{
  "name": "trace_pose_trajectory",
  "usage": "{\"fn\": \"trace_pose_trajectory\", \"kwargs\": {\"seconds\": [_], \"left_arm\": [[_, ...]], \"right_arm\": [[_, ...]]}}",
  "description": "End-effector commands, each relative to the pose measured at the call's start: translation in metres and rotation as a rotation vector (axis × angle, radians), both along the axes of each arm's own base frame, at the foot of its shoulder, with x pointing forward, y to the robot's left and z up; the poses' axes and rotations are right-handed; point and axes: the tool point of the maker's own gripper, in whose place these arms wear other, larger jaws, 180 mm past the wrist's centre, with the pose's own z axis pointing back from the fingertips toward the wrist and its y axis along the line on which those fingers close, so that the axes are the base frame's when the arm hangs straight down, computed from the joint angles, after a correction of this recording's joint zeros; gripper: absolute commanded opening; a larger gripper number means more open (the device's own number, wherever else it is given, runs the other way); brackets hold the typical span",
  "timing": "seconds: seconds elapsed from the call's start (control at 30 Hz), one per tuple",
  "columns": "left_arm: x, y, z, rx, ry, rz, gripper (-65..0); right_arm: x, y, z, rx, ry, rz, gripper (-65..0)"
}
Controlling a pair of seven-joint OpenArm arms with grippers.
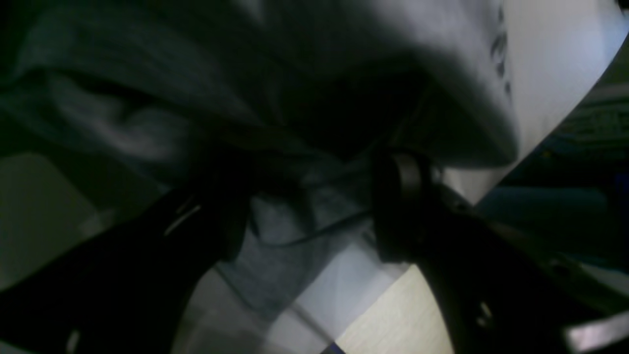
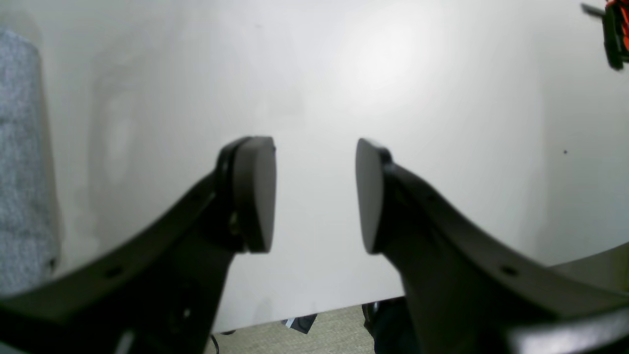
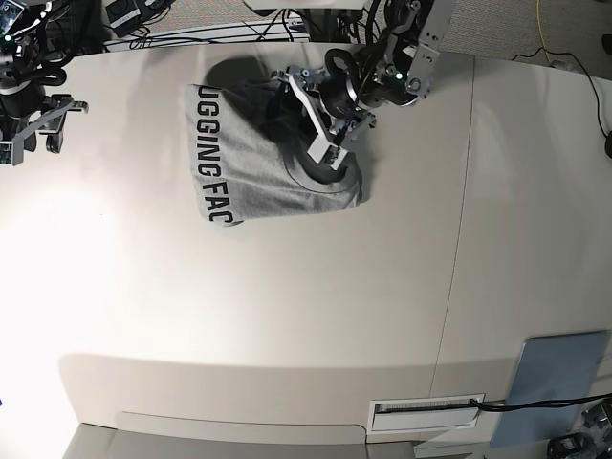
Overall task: Fold the T-shirt properly
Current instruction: 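Grasp the bunched collar fabric with the left gripper and smooth it outward, then move the right gripper over to the shirt's printed edge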
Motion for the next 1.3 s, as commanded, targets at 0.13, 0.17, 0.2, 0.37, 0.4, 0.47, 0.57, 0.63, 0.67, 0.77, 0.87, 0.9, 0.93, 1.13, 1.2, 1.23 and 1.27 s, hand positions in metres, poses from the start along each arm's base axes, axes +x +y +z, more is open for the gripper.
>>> {"fn": "trace_pose_trajectory", "kwargs": {"seconds": [0.13, 0.17, 0.2, 0.37, 0.4, 0.47, 0.57, 0.63, 0.67, 0.77, 0.87, 0.9, 0.93, 1.13, 1.2, 1.23, 1.27], "left_arm": [[0.004, -0.022, 0.015, -0.096, -0.004, 0.012, -36.2], [0.003, -0.023, 0.011, -0.099, 0.011, 0.012, -37.3], [0.001, -0.024, 0.007, -0.107, 0.030, 0.013, -39.2], [-0.003, -0.027, -0.003, -0.122, 0.084, 0.012, -65.0], [-0.004, -0.028, -0.001, -0.128, 0.086, 0.004, -65.0], [-0.007, -0.028, 0.006, -0.124, 0.076, -0.033, -65.0], [-0.011, -0.026, 0.027, -0.128, 0.037, -0.112, -65.0], [-0.010, -0.018, 0.043, -0.127, -0.003, -0.132, -65.0], [-0.008, -0.012, 0.050, -0.117, -0.028, -0.132, -65.0], [-0.007, 0.010, 0.067, -0.090, -0.091, -0.100, -65.0], [-0.020, 0.032, 0.064, -0.037, -0.090, -0.097, -65.0], [-0.024, 0.039, 0.060, -0.016, -0.079, -0.100, -65.0], [-0.029, 0.046, 0.055, 0.008, -0.066, -0.103, -65.0], [-0.034, 0.098, 0.037, 0.139, -0.036, -0.101, -65.0], [-0.034, 0.110, 0.039, 0.142, -0.038, -0.121, -65.0], [-0.036, 0.114, 0.040, 0.143, -0.039, -0.151, -65.0], [-0.039, 0.118, 0.041, 0.144, -0.042, -0.178, -65.0]], "right_arm": [[0.004, -0.002, 0.010, -0.019, -0.028, 0.012, -38.4], [0.004, -0.002, 0.009, -0.019, -0.027, 0.011, -38.4], [0.004, -0.002, 0.009, -0.019, -0.027, 0.011, -38.4], [0.004, -0.002, 0.009, -0.019, -0.026, 0.012, -38.4], [0.004, -0.002, 0.010, -0.019, -0.028, 0.012, -38.4], [0.004, -0.001, 0.010, -0.021, -0.028, 0.015, -38.4], [0.005, -0.001, 0.011, -0.023, -0.034, 0.022, -38.4], [0.005, 0.000, 0.011, -0.024, -0.036, 0.025, -38.4], [0.006, 0.000, 0.011, -0.024, -0.038, 0.025, -38.4], [0.006, -0.001, 0.011, -0.025, -0.037, 0.025, -38.4], [0.006, 0.000, 0.011, -0.024, -0.038, 0.025, -38.4], [0.006, 0.000, 0.011, -0.024, -0.038, 0.025, -38.4], [0.006, 0.000, 0.011, -0.024, -0.038, 0.025, -38.4], [0.006, 0.000, 0.011, -0.024, -0.037, 0.025, -38.4], [0.005, 0.000, 0.010, -0.024, -0.034, 0.025, -38.4], [0.005, 0.000, 0.011, -0.023, -0.035, 0.025, -38.4], [0.005, 0.000, 0.010, -0.023, -0.034, 0.025, -38.4]]}}
